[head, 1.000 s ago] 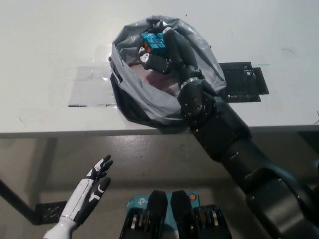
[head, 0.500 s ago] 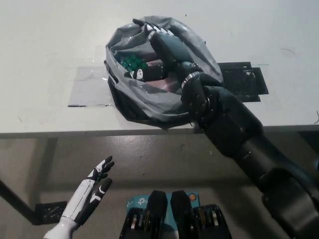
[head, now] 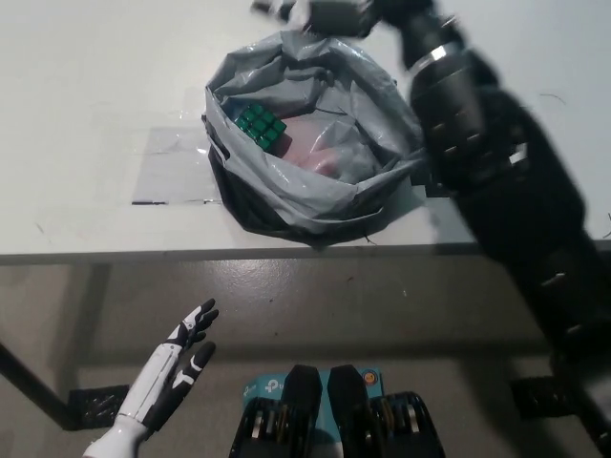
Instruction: Use the right hand to pick up a rubix's cube and place it into a plastic bag and lift the bag
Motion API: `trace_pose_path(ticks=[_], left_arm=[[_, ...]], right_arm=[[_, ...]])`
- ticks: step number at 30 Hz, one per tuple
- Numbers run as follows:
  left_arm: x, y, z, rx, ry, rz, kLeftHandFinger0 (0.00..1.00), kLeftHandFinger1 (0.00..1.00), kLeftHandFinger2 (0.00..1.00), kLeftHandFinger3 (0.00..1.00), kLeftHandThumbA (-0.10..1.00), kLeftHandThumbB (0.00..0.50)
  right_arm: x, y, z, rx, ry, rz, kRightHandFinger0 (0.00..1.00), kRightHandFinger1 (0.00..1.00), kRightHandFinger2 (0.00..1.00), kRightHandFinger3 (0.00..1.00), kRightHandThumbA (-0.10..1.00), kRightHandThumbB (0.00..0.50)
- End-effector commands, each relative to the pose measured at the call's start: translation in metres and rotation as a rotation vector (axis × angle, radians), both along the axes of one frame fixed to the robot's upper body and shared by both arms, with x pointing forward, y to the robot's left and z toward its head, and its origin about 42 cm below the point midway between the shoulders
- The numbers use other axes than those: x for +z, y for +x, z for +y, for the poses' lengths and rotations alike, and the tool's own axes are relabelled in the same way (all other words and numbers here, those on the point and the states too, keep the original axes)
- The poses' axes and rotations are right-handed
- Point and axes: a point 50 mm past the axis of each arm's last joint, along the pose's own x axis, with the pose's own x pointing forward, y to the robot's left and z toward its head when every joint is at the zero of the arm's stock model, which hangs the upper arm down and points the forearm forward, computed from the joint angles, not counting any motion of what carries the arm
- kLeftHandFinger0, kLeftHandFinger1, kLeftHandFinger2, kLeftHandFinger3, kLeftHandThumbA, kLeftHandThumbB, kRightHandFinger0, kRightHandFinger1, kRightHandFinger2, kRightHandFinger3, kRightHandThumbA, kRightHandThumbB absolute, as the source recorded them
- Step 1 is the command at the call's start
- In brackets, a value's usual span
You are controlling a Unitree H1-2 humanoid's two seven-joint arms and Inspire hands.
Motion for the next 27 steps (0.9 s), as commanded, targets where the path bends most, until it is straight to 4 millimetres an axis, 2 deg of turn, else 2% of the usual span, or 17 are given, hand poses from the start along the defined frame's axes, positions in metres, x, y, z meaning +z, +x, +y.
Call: trace_pose_path(ticks=[1, 4, 6, 7, 10, 11, 13, 14, 15, 17, 19, 20, 21, 27], left_arm=[[0.008, 0.002, 0.003, -0.018, 0.021, -0.04, 1.0, 1.0, 1.0, 1.0, 0.97, 0.238], [0.008, 0.002, 0.002, -0.018, 0.029, -0.038, 1.0, 1.0, 1.0, 1.0, 1.0, 0.25], [0.009, 0.002, 0.002, -0.019, 0.03, -0.038, 1.0, 1.0, 1.0, 1.0, 1.0, 0.251], [0.009, 0.003, 0.002, -0.02, 0.031, -0.039, 1.0, 1.0, 1.0, 1.0, 1.0, 0.245], [0.01, 0.003, 0.002, -0.022, 0.036, -0.04, 1.0, 1.0, 1.0, 1.0, 1.0, 0.253], [0.009, 0.003, 0.002, -0.02, 0.035, -0.038, 1.0, 1.0, 1.0, 1.0, 1.0, 0.255], [0.009, 0.003, 0.002, -0.02, 0.027, -0.038, 1.0, 1.0, 1.0, 1.0, 1.0, 0.231], [0.009, 0.003, 0.002, -0.02, 0.024, -0.038, 1.0, 1.0, 1.0, 1.0, 0.99, 0.232], [0.009, 0.003, 0.002, -0.019, 0.025, -0.039, 1.0, 1.0, 1.0, 1.0, 0.98, 0.226], [0.008, 0.003, 0.002, -0.019, 0.025, -0.036, 1.0, 1.0, 1.0, 1.0, 0.98, 0.233], [0.009, 0.003, 0.002, -0.018, 0.024, -0.034, 1.0, 1.0, 1.0, 1.0, 0.98, 0.234], [0.009, 0.003, 0.001, -0.016, 0.025, -0.03, 1.0, 1.0, 1.0, 1.0, 0.99, 0.24], [0.009, 0.003, 0.001, -0.016, 0.024, -0.03, 1.0, 1.0, 1.0, 1.0, 0.99, 0.246], [0.01, 0.002, 0.0, -0.02, 0.026, -0.035, 1.0, 1.0, 1.0, 1.0, 1.0, 0.258]], right_arm=[[0.02, -0.003, -0.033, -0.063, 0.045, -0.037, 1.0, 1.0, 1.0, 1.0, 0.94, 0.5], [-0.009, 0.005, -0.048, -0.103, 0.029, 0.038, 1.0, 1.0, 1.0, 1.0, 0.97, 0.5], [-0.024, 0.009, -0.053, -0.12, 0.026, 0.072, 1.0, 1.0, 1.0, 1.0, 0.96, 0.491], [-0.039, 0.012, -0.056, -0.133, 0.026, 0.107, 1.0, 1.0, 1.0, 1.0, 0.93, 0.492], [-0.063, 0.016, -0.06, -0.152, 0.016, 0.173, 1.0, 1.0, 1.0, 1.0, 0.92, 0.484], [-0.074, 0.018, -0.062, -0.151, 0.008, 0.203, 1.0, 1.0, 1.0, 1.0, 0.91, 0.46], [-0.099, 0.022, -0.062, -0.152, 0.005, 0.258, 1.0, 1.0, 1.0, 1.0, 0.91, 0.473], [-0.105, 0.023, -0.061, -0.152, 0.005, 0.271, 1.0, 1.0, 1.0, 1.0, 0.91, 0.476], [-0.118, 0.023, -0.058, -0.144, 0.016, 0.309, 1.0, 1.0, 1.0, 1.0, 0.87, 0.465], [-0.132, 0.022, -0.054, -0.127, 0.02, 0.337, 1.0, 1.0, 1.0, 1.0, 0.86, 0.461], [-0.137, 0.022, -0.052, -0.12, 0.018, 0.347, 1.0, 1.0, 1.0, 1.0, 0.86, 0.459], [-0.141, 0.02, -0.048, -0.106, 0.018, 0.369, 1.0, 1.0, 1.0, 1.0, 0.91, 0.494], [-0.144, 0.019, -0.046, -0.101, 0.015, 0.376, 1.0, 1.0, 1.0, 1.0, 0.92, 0.5], [-0.165, 0.019, -0.036, -0.092, -0.009, 0.452, 1.0, 1.0, 1.0, 1.0, 0.9, 0.496]])
